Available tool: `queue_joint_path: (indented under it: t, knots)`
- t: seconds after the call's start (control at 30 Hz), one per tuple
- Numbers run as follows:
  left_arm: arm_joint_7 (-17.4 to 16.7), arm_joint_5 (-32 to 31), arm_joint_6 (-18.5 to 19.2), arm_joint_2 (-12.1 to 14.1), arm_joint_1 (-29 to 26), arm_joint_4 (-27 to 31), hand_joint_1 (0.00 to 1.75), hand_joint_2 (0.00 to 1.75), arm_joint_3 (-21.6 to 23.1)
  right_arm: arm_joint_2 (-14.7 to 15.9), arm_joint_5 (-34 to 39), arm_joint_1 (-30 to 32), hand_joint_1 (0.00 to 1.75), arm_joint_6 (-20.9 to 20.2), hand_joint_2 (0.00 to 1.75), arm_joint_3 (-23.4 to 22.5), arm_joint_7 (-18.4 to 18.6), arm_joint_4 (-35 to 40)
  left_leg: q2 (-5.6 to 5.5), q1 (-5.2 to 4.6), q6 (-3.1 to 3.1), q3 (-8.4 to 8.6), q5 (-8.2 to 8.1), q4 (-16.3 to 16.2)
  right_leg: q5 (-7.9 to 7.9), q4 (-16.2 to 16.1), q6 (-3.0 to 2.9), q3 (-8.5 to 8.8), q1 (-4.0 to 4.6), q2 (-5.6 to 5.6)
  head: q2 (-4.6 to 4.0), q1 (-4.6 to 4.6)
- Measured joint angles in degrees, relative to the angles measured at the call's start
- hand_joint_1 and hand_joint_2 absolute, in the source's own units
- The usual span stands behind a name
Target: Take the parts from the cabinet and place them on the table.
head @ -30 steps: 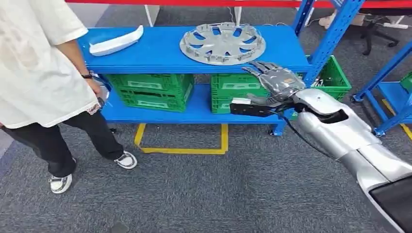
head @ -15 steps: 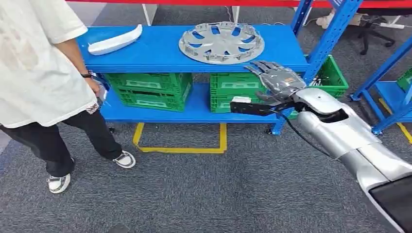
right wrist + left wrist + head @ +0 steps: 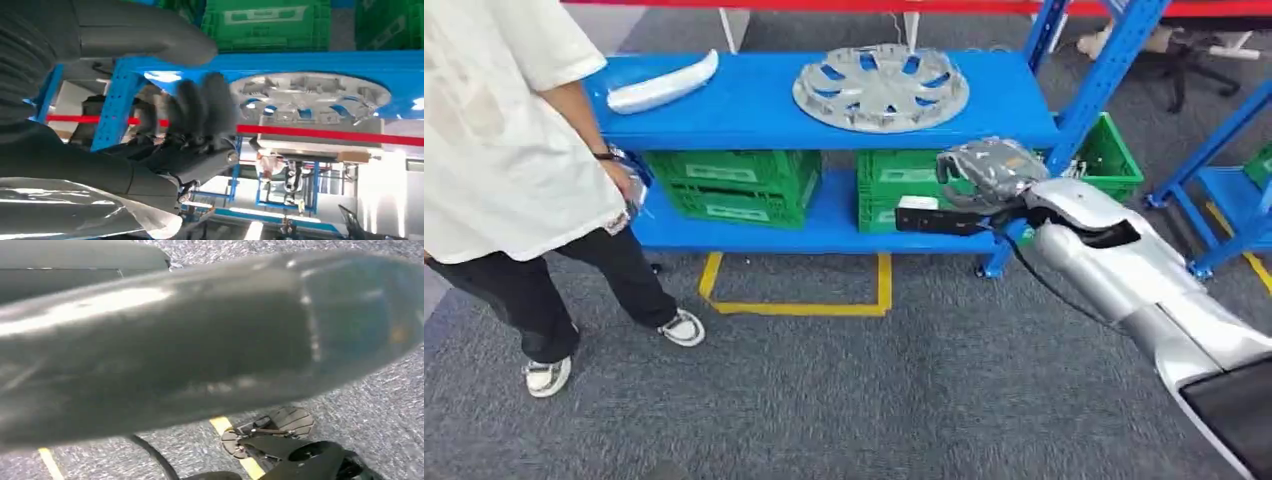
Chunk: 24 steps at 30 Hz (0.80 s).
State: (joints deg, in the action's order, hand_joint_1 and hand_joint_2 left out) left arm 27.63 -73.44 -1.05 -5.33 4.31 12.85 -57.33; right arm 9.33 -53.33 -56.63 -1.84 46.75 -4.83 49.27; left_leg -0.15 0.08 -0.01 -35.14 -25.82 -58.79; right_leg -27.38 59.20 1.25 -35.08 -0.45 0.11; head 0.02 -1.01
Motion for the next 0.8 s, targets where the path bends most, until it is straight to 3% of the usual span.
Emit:
queue_joint_path:
  t: [0.03,0.1,0.2,0.23,0.27,0.3,0.37,0.4,0.43,0.53,0.6,0.63,0.7,0.73,0.77,0.8]
  knots:
    - [0.0,0.0,0.0,0.0,-0.1,0.0,0.0,0.0,0.0,0.0,0.0,0.0,1.75,0.0,1.75,-0.1,0.0,0.0,0.0,0.04,-0.19,0.05,0.01,-0.1,0.1,-0.1,-0.33,-0.04,-0.07,0.02,0.0,0.0]
    - [0.1,0.0,0.0,0.2,-0.2,0.0,0.0,0.0,-0.1,-0.3,0.0,-0.3,1.75,0.0,1.75,-0.3,0.0,-0.1,0.02,0.09,-0.86,-0.65,-1.84,-1.9,0.4,-0.4,-1.02,0.2,-0.48,-0.05,0.0,0.18]
    - [0.2,0.0,0.0,0.3,-0.1,0.0,0.0,0.0,-0.1,-0.9,0.1,-0.3,1.75,0.1,1.75,-0.4,0.0,-0.1,0.02,0.31,-1.41,-5.81,-7.61,-14.0,0.34,-0.4,-1.44,0.21,-0.36,-0.03,0.0,0.24]
    - [0.2,0.0,0.0,0.3,-0.3,0.0,0.0,0.0,-0.1,-1.0,0.0,0.0,1.75,0.1,1.75,-0.3,0.0,-0.1,0.02,0.31,-1.42,-7.29,-8.36,-17.2,0.33,-0.4,-1.45,0.21,-0.31,-0.05,0.0,0.24]
    - [0.2,0.0,0.0,0.4,-0.4,0.0,0.0,0.0,-0.2,-1.0,0.0,0.3,1.75,0.2,1.75,-0.3,0.1,-0.1,0.02,0.31,-1.34,-7.33,-7.62,-17.2,0.32,-0.4,-1.47,0.25,-0.28,-0.04,0.0,0.22]
    - [0.2,0.0,0.0,0.5,-0.5,0.0,0.0,0.0,-0.3,-1.1,0.0,0.4,1.75,0.3,1.75,-0.3,0.3,0.0,0.02,0.3,-1.17,-6.3,-5.71,-14.8,0.31,-0.4,-1.47,0.27,-0.26,-0.01,0.0,0.26]
    - [0.2,0.0,0.0,0.7,-0.6,0.0,0.0,0.0,-0.4,-1.3,-0.2,0.6,1.75,0.7,1.75,-0.5,0.6,0.2,0.01,0.28,-0.68,-2.2,-0.78,-5.9,0.29,-0.4,-1.44,0.41,-0.24,0.08,0.0,0.24]
    - [0.2,0.0,0.0,0.9,-0.7,0.0,0.0,0.0,-0.4,-1.4,-0.3,0.6,1.75,1.1,1.75,-0.5,0.7,0.5,-0.02,0.23,-0.38,-0.5,0.36,-1.7,0.26,-0.4,-1.39,0.38,-0.24,0.07,0.0,0.22]
    - [0.2,0.0,0.0,0.9,-0.7,0.0,0.0,0.0,-0.4,-1.4,-0.4,0.7,1.75,1.3,1.75,-0.5,1.0,0.8,-0.03,-0.01,-0.38,0.19,-0.09,-0.5,0.23,-0.2,-1.18,0.08,0.19,0.2,0.0,0.2]
    - [0.2,0.0,0.0,1.1,-1.0,0.0,0.0,0.0,-0.5,-1.5,-0.6,1.9,1.75,1.3,1.75,-0.5,1.7,1.8,-0.08,-0.18,-0.06,0.05,-0.42,-0.2,0.6,-0.6,-0.43,-0.06,-0.02,0.06,0.0,0.18]
    - [0.2,0.0,0.0,1.1,-1.2,0.0,0.0,0.0,-0.5,-1.5,-0.6,2.0,1.75,1.3,1.75,-0.6,1.7,2.1,0.07,0.24,0.84,0.37,0.18,0.7,-0.7,0.3,0.09,-1.02,-0.1,0.09,0.0,0.13]
    - [0.2,0.0,0.0,1.1,-1.1,0.0,0.0,0.0,-0.5,-1.5,-0.6,1.9,1.75,1.3,1.75,-0.7,1.8,2.2,0.07,0.24,1.06,0.32,0.23,0.7,-2.54,2.9,0.17,-2.11,-0.07,0.08,0.0,-0.05]
    - [0.2,0.0,0.0,1.2,-1.1,0.0,0.0,0.0,-0.5,-1.5,-0.6,2.1,1.75,1.2,1.75,-0.7,1.8,2.2,0.08,0.21,1.33,0.3,0.23,0.7,-6.57,12.0,0.38,-6.02,-0.11,0.08,0.0,0.07]
    - [0.2,0.0,0.0,1.2,-1.1,0.0,0.0,0.0,-0.5,-1.5,-0.6,2.5,1.75,1.2,1.75,-0.7,1.7,2.2,0.07,0.2,1.36,0.29,0.23,0.6,-7.75,16.1,0.54,-7.91,-0.11,0.09,0.0,-0.11]
    - [0.2,0.0,0.0,1.2,-1.1,0.0,0.0,0.0,-0.5,-1.5,-0.6,2.7,1.75,1.2,1.75,-0.7,1.8,2.2,0.05,0.2,1.36,0.31,0.23,0.6,-7.55,17.2,0.61,-8.5,-0.11,0.08,0.0,-0.02]
    - [0.2,0.0,0.1,1.2,-1.2,0.0,0.0,0.0,-0.5,-1.5,-0.7,2.8,1.75,1.2,1.75,-0.7,1.8,2.2,0.04,0.21,1.36,0.32,0.23,0.6,-6.03,15.7,0.62,-7.84,-0.13,0.06,0.0,-0.09]
